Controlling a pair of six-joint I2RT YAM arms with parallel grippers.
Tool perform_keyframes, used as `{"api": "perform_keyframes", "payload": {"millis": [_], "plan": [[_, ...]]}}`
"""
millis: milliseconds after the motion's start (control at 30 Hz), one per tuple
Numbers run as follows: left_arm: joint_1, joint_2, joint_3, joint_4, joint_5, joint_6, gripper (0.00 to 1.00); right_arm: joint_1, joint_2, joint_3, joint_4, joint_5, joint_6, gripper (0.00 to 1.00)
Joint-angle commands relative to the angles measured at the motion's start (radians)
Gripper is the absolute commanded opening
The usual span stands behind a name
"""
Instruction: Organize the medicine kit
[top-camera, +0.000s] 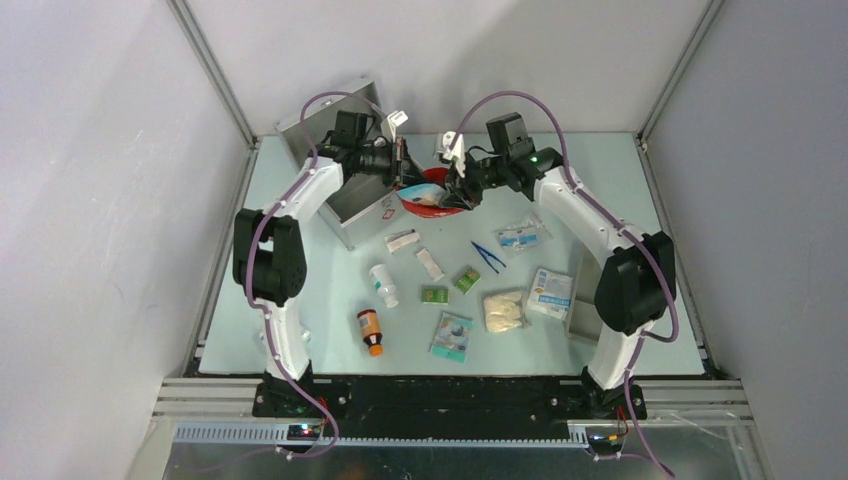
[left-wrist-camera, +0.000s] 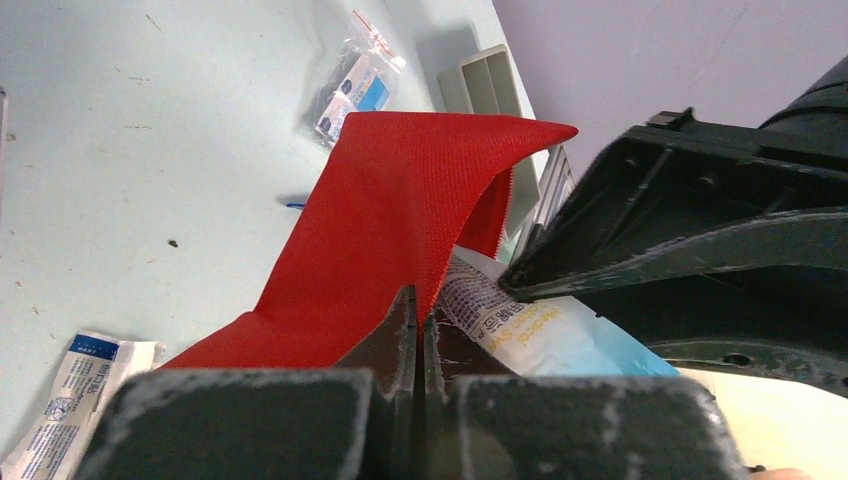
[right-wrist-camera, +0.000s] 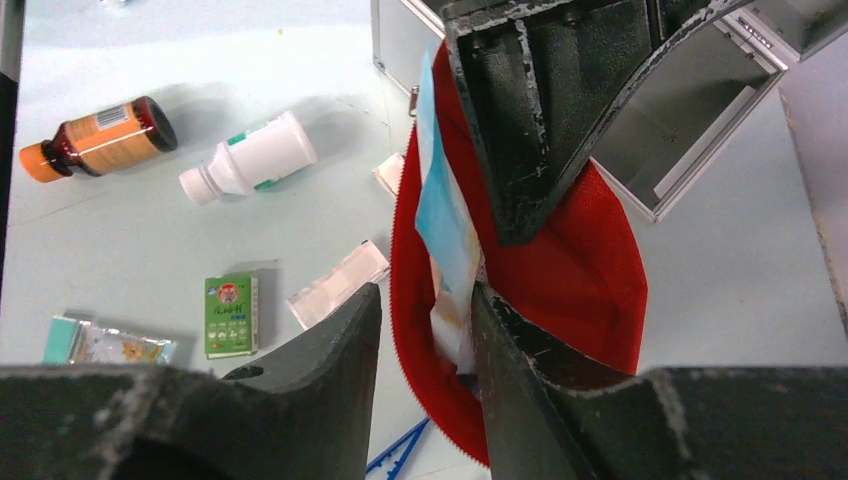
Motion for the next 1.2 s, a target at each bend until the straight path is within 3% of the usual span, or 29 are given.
{"api": "perform_keyframes", "payload": {"millis": [0,133,167,200,267,300,467,533,800,1167], "plan": [[-0.007,-0.065,0.042,0.019,0.04,0.024,0.0,0.017,0.047,0.044,0.091,0.058,0.069,0.42],[-0.007,-0.068,0.042,0.018,0.043,0.031,0.0,0.041,0.062,0.035,0.129,0.121,0.067,0.37],[-0.007,-0.067,0.043,0.018,0.041,0.032,0.0,0.044,0.064,0.034,0.138,0.128,0.061,0.32],[-0.008,-0.068,0.043,0.017,0.037,0.031,0.0,0.048,0.067,0.037,0.136,0.138,0.058,0.18],[-0.007,-0.069,0.045,0.007,0.013,0.031,0.0,0.061,0.06,0.059,0.1,0.156,0.009,0.02],[-0.007,-0.07,0.046,-0.012,-0.021,0.04,0.0,0.066,0.055,0.074,0.064,0.163,-0.049,0.0],[-0.008,-0.079,0.046,-0.045,-0.104,0.057,0.0,0.132,-0.003,0.096,-0.13,0.257,-0.417,0.0],[-0.011,-0.077,0.049,-0.053,-0.12,0.06,0.0,0.161,0.002,0.12,-0.193,0.328,-0.488,0.0],[-0.022,-0.08,0.067,-0.091,-0.14,0.099,0.0,0.202,0.163,0.415,-0.44,0.495,-0.556,0.0],[-0.028,-0.087,0.073,-0.101,-0.099,0.127,0.0,0.206,0.194,0.28,-0.311,0.63,-0.537,0.0]]}}
